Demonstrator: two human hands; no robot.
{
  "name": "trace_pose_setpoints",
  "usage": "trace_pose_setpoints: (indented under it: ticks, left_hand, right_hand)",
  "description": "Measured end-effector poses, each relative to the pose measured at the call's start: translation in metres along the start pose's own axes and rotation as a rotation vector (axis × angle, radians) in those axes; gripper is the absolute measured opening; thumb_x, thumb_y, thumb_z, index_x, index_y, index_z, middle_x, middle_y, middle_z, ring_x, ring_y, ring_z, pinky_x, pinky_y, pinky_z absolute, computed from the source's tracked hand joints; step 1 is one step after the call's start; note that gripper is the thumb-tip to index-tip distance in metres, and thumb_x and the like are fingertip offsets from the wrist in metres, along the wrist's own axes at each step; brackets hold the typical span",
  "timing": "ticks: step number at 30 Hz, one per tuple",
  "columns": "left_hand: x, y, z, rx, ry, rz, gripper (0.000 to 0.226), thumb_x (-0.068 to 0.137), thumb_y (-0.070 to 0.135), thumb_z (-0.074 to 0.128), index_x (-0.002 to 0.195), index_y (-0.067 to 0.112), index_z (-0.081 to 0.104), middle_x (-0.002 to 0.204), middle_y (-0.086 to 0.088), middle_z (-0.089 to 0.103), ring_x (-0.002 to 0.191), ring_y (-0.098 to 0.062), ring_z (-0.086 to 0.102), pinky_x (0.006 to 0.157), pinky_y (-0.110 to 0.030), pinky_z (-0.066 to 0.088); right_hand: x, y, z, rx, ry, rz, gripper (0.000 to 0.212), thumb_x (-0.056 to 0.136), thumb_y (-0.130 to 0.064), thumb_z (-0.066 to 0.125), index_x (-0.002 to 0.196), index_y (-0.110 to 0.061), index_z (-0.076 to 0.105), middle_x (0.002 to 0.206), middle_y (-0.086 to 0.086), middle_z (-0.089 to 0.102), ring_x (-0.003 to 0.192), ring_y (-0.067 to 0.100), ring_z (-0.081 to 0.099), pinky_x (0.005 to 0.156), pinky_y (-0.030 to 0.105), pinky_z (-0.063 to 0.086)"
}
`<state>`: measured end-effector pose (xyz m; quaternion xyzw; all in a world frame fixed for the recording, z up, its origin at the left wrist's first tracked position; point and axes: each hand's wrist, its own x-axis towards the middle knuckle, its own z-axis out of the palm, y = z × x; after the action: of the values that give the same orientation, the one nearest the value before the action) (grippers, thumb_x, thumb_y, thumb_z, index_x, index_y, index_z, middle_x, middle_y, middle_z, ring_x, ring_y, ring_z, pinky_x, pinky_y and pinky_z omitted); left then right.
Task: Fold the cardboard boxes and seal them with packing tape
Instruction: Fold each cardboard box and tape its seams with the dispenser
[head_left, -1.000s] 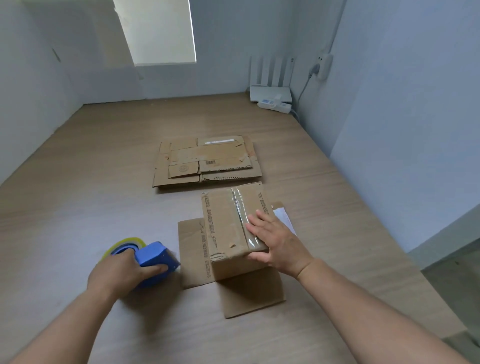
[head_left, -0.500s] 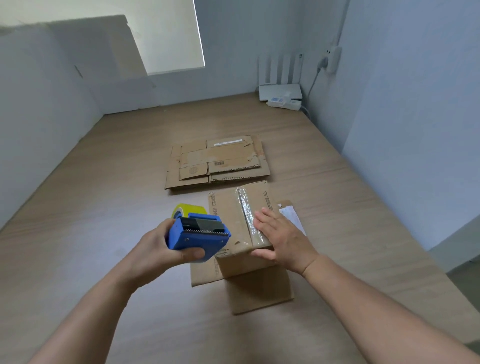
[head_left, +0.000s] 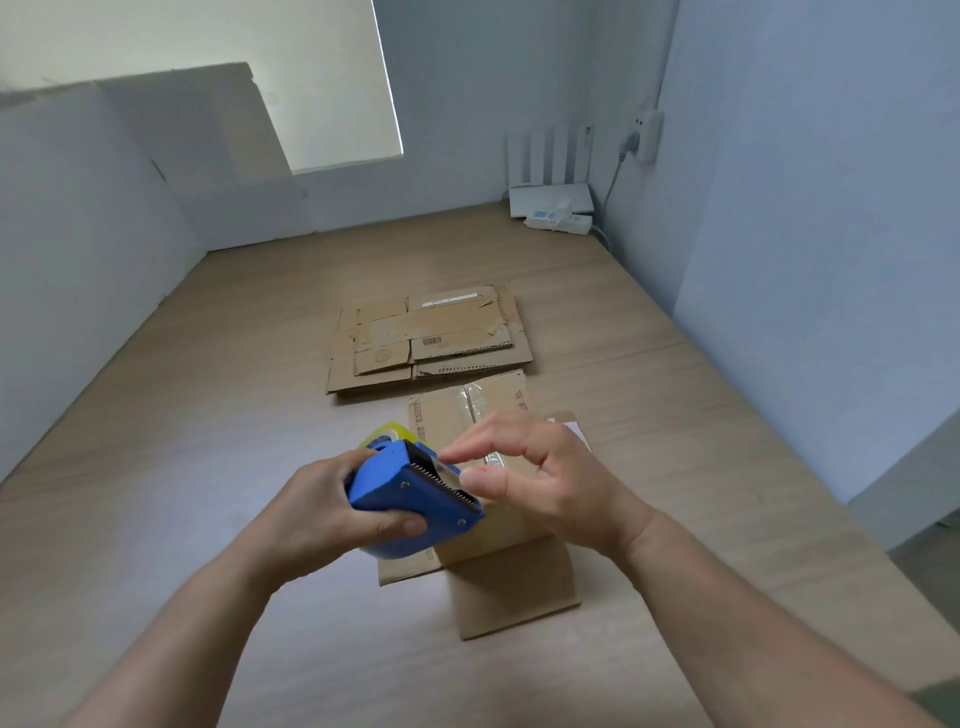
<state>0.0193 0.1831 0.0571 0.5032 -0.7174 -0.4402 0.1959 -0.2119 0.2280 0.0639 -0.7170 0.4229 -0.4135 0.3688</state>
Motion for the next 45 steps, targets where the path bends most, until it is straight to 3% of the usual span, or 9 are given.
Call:
trace_pose_setpoints:
  ticks: [6, 12, 18, 21, 25, 29, 31, 38, 45]
  left_hand:
    - [-0.001, 0.003, -0.001, 0.015, -0.033, 0.023, 0.057, 0.042, 0.06, 0.076, 0.091, 0.031, 0.067, 0.084, 0.016, 0.069, 0.072, -0.002, 0.062, 0.057, -0.012, 0.046]
    - [0.002, 0.007, -0.001, 0.029, -0.104, 0.04, 0.062, 0.043, 0.066, 0.072, 0.093, 0.031, 0.065, 0.087, 0.019, 0.069, 0.075, -0.001, 0.064, 0.057, -0.013, 0.048]
    - [0.007, 0.016, -0.006, 0.096, -0.18, 0.009, 0.067, 0.044, 0.071, 0.07, 0.097, 0.031, 0.064, 0.087, 0.019, 0.069, 0.076, -0.002, 0.064, 0.06, -0.015, 0.048]
    - [0.006, 0.016, -0.025, 0.144, -0.164, -0.015, 0.079, 0.034, 0.086, 0.064, 0.087, 0.027, 0.067, 0.081, 0.01, 0.07, 0.07, -0.008, 0.064, 0.064, -0.024, 0.045]
    - [-0.01, -0.009, -0.073, 0.196, -0.169, -0.121, 0.083, 0.027, 0.091, 0.065, 0.081, 0.029, 0.072, 0.077, -0.001, 0.073, 0.066, -0.016, 0.068, 0.066, -0.032, 0.043]
    - [-0.017, -0.034, -0.086, 0.278, -0.266, -0.323, 0.096, 0.024, 0.093, 0.063, 0.082, 0.017, 0.074, 0.077, -0.002, 0.074, 0.07, -0.021, 0.071, 0.075, -0.042, 0.05]
    - [-0.015, -0.04, -0.075, 0.274, -0.323, -0.387, 0.101, 0.026, 0.094, 0.06, 0.085, 0.013, 0.073, 0.079, 0.0, 0.074, 0.071, -0.019, 0.071, 0.075, -0.037, 0.048]
    - [0.004, -0.056, -0.044, 0.321, -0.27, -0.446, 0.103, 0.033, 0.096, 0.04, 0.083, 0.013, 0.072, 0.075, 0.001, 0.073, 0.072, -0.018, 0.07, 0.07, -0.028, 0.042]
    - [0.013, -0.073, -0.048, 0.355, -0.287, -0.457, 0.1, 0.031, 0.096, 0.04, 0.078, 0.014, 0.072, 0.07, 0.003, 0.072, 0.065, -0.015, 0.069, 0.066, -0.027, 0.041]
  right_hand:
    - [0.001, 0.004, 0.001, 0.05, -0.018, 0.089, 0.031, 0.079, -0.025, 0.068, 0.109, -0.018, 0.066, 0.103, -0.002, 0.064, 0.094, 0.009, 0.059, 0.085, 0.029, 0.049]
    - [0.006, 0.014, 0.012, 0.077, 0.268, 0.068, 0.014, 0.089, -0.005, 0.063, 0.088, -0.019, 0.066, 0.079, -0.008, 0.061, 0.072, 0.006, 0.061, 0.069, 0.024, 0.054]
    - [0.009, 0.018, 0.016, -0.077, 0.447, 0.101, 0.008, 0.091, -0.01, 0.061, 0.084, -0.013, 0.065, 0.073, -0.012, 0.057, 0.064, -0.002, 0.054, 0.06, 0.013, 0.045]
    - [0.005, 0.018, 0.012, -0.024, 0.453, 0.175, 0.017, 0.091, -0.011, 0.06, 0.077, -0.021, 0.061, 0.066, -0.012, 0.057, 0.058, -0.002, 0.055, 0.055, 0.012, 0.044]
    - [-0.015, 0.035, -0.018, 0.071, 0.655, 0.378, 0.021, 0.09, -0.009, 0.061, 0.071, -0.018, 0.062, 0.06, -0.005, 0.057, 0.041, 0.002, 0.049, 0.045, 0.018, 0.044]
    - [-0.031, 0.062, -0.021, 0.009, 0.631, 0.525, 0.022, 0.09, -0.01, 0.061, 0.069, -0.015, 0.063, 0.06, -0.002, 0.057, 0.04, 0.002, 0.048, 0.043, 0.017, 0.042]
    - [-0.031, 0.073, -0.015, -0.008, 0.63, 0.581, 0.022, 0.089, -0.011, 0.061, 0.068, -0.015, 0.063, 0.061, -0.001, 0.058, 0.039, 0.002, 0.048, 0.041, 0.016, 0.04]
    - [-0.025, 0.099, -0.018, -0.065, 0.597, 0.702, 0.022, 0.089, -0.009, 0.059, 0.068, -0.016, 0.06, 0.062, -0.001, 0.057, 0.036, 0.001, 0.045, 0.041, 0.017, 0.038]
    - [-0.024, 0.11, -0.006, -0.066, 0.587, 0.741, 0.022, 0.088, -0.008, 0.058, 0.066, -0.012, 0.058, 0.061, -0.001, 0.058, 0.046, 0.01, 0.046, 0.042, 0.019, 0.041]
